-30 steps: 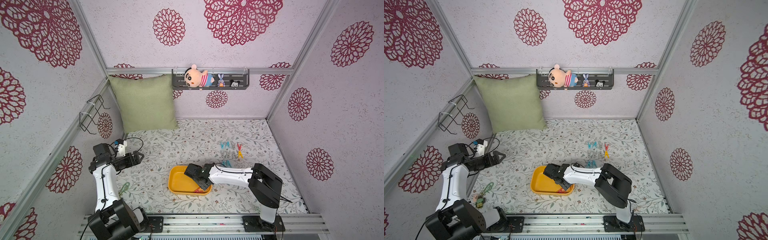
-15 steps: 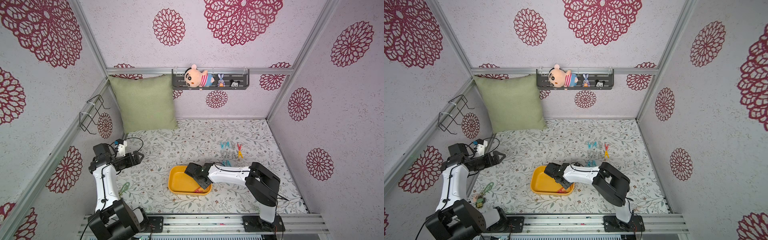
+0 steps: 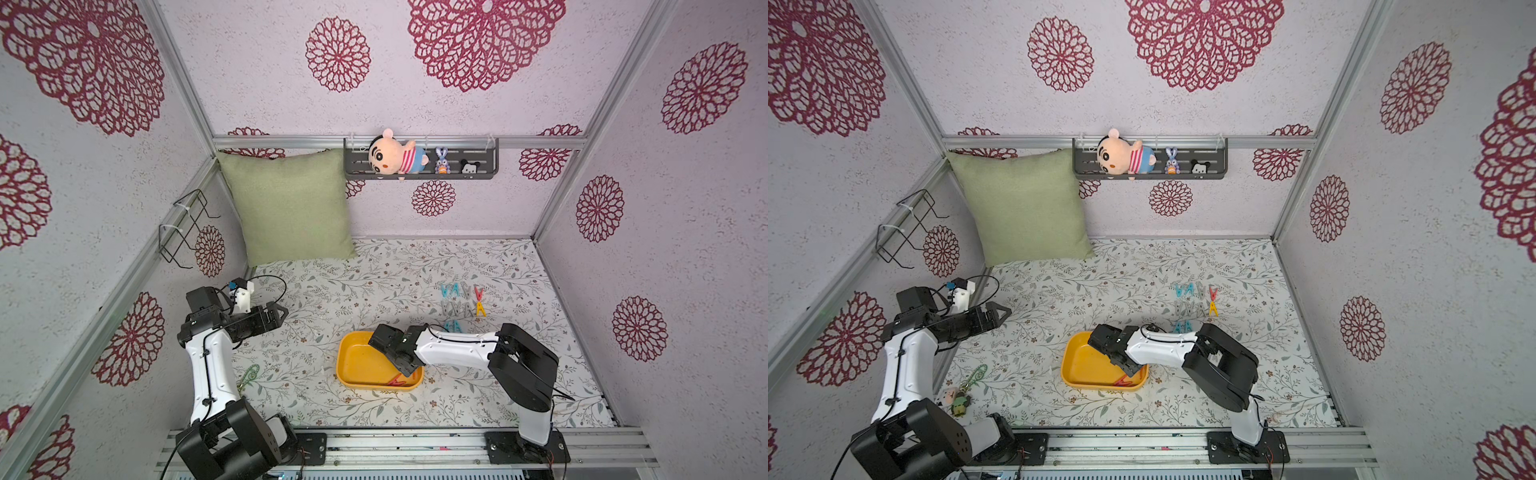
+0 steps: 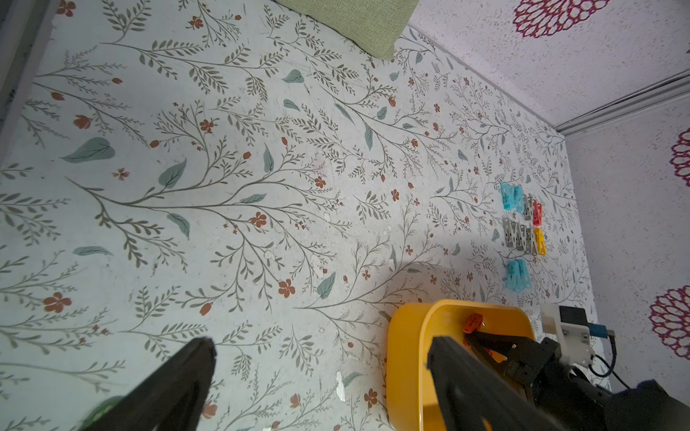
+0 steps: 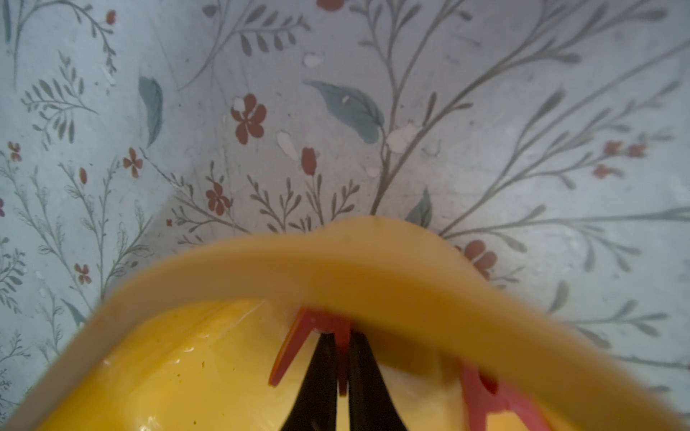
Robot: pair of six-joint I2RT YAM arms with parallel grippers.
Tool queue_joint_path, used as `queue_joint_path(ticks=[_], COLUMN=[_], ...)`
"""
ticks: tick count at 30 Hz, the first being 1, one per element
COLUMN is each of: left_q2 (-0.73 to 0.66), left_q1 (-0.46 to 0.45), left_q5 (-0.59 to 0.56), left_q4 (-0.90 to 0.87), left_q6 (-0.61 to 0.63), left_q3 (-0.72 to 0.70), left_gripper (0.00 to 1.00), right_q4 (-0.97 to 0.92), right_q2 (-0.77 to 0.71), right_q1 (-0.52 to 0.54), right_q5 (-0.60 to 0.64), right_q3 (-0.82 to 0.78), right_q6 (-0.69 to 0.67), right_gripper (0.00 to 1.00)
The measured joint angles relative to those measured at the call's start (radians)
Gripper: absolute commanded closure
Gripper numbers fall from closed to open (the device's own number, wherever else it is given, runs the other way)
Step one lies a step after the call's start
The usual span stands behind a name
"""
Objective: Take the clothespins out of the storage box
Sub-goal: Pick up the clothespin from the storage box.
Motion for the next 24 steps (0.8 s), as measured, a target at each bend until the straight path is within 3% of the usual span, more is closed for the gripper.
queue_joint_path(ticks=[13,24], left_q2=[0.0,-0.006], left_q1=[0.0,0.0], left_q5=[0.0,0.0], left_q4=[0.0,0.0], left_q6=[0.0,0.0], left_q3=[0.0,0.0], left_gripper=[0.03,0.03], right_q4=[-0.09,-0.171], right_q2=[-0.031,-0.18], right_q1=[0.049,0.082], right_q5=[0.009,0.067], right_q3=[0.03,0.066], right_q6=[-0.114,-0.381], right_gripper=[1.0,1.0])
